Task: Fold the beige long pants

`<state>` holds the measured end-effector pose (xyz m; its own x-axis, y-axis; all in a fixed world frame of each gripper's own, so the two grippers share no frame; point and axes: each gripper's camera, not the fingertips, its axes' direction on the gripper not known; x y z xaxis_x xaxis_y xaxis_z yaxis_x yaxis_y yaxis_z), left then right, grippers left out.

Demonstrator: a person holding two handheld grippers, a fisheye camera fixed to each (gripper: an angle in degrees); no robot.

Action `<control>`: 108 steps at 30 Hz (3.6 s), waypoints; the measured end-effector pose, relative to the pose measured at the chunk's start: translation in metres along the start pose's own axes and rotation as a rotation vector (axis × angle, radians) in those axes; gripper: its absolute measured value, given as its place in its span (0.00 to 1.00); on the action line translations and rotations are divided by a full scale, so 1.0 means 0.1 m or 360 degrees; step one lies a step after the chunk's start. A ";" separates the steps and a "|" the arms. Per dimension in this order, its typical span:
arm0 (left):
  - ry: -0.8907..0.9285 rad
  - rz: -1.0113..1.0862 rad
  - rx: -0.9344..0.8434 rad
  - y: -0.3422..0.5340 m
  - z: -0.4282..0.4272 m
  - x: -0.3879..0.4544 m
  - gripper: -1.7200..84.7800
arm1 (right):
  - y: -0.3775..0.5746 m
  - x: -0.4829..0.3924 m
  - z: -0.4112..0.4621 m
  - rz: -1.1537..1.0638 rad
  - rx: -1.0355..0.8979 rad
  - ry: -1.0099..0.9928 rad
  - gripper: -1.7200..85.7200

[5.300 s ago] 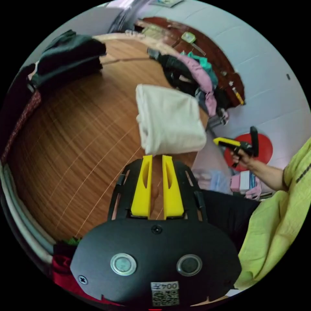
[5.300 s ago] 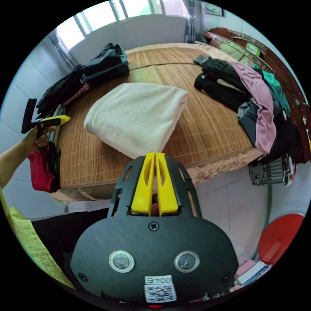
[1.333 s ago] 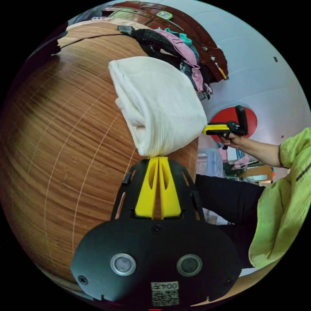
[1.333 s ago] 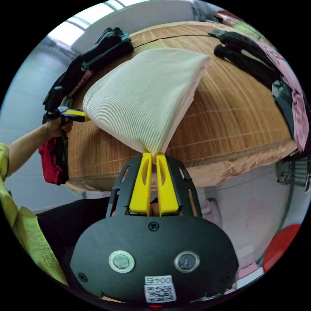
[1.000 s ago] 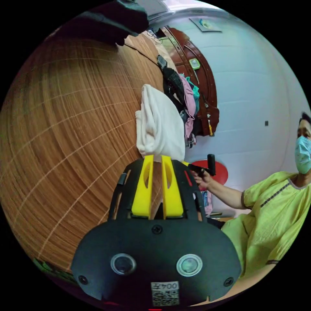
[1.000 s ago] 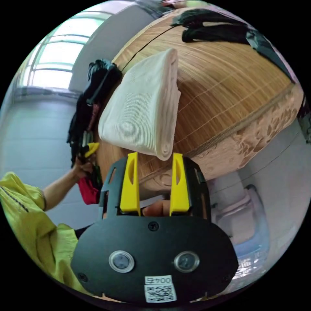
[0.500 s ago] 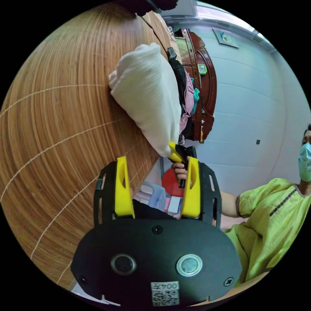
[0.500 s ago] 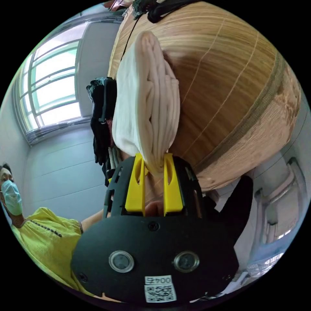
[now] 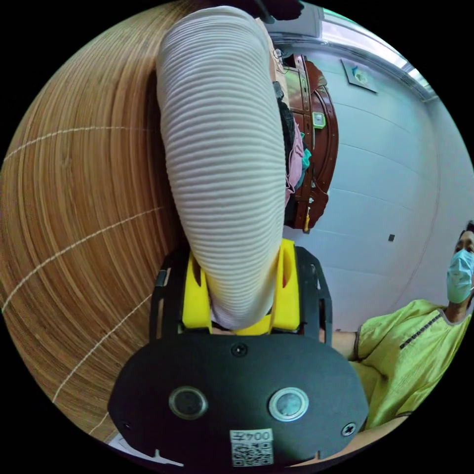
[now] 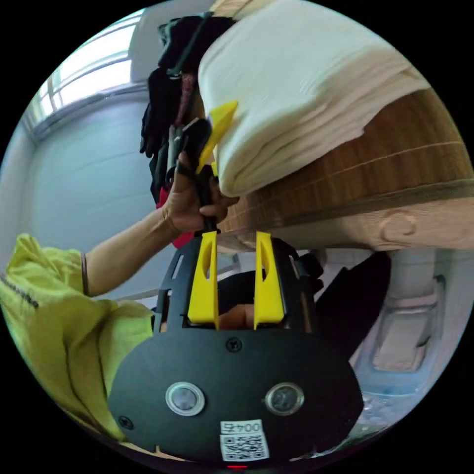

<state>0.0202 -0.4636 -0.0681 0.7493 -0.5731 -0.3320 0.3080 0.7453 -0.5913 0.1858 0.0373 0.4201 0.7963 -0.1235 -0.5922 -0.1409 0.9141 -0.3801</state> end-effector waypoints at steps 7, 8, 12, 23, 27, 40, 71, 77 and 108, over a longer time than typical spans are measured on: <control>-0.0083 0.0065 0.0029 -0.16 0.21 0.11 0.29 | -0.65 0.72 -1.68 -0.0191 0.0446 0.0041 0.26; -0.0084 0.0061 0.0037 -0.17 0.23 0.11 0.29 | -0.95 0.87 -1.76 -0.0215 0.0341 0.0014 0.26; -0.0115 0.0018 0.0098 -0.22 0.42 0.08 0.28 | -1.71 1.09 -1.65 -0.0332 -0.0018 0.0055 0.27; -0.0227 -0.0044 0.0165 -0.41 1.07 0.19 0.25 | -2.53 1.34 -1.64 -0.0478 -0.0309 -0.0038 0.28; -0.0293 -0.0057 0.0193 -0.48 1.38 0.26 0.24 | -2.85 1.38 -1.48 -0.0488 -0.0367 -0.0138 0.27; -0.0288 -0.0037 0.0254 -0.69 2.44 0.45 0.21 | -3.60 1.13 -1.09 -0.0530 -0.0525 -0.0202 0.21; -0.0880 0.0645 0.0630 -4.38 1.32 3.32 0.20 | -7.39 -2.83 -2.64 -0.0940 0.0304 0.0175 0.19; -0.0382 0.0380 0.0594 -4.61 1.65 2.10 0.20 | -7.78 -1.81 -2.43 -0.0528 0.0195 -0.0171 0.18; -0.1296 0.1016 0.1062 -3.28 3.83 4.01 0.02 | -4.72 -4.04 -3.15 -0.1300 0.1341 0.1416 0.04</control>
<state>0.4442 -0.8077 0.2738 0.9487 0.1595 0.2729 -0.1875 0.9790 0.0797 -0.2543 -0.4660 0.6152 -0.1753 -0.6108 -0.7721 0.7848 0.3869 -0.4842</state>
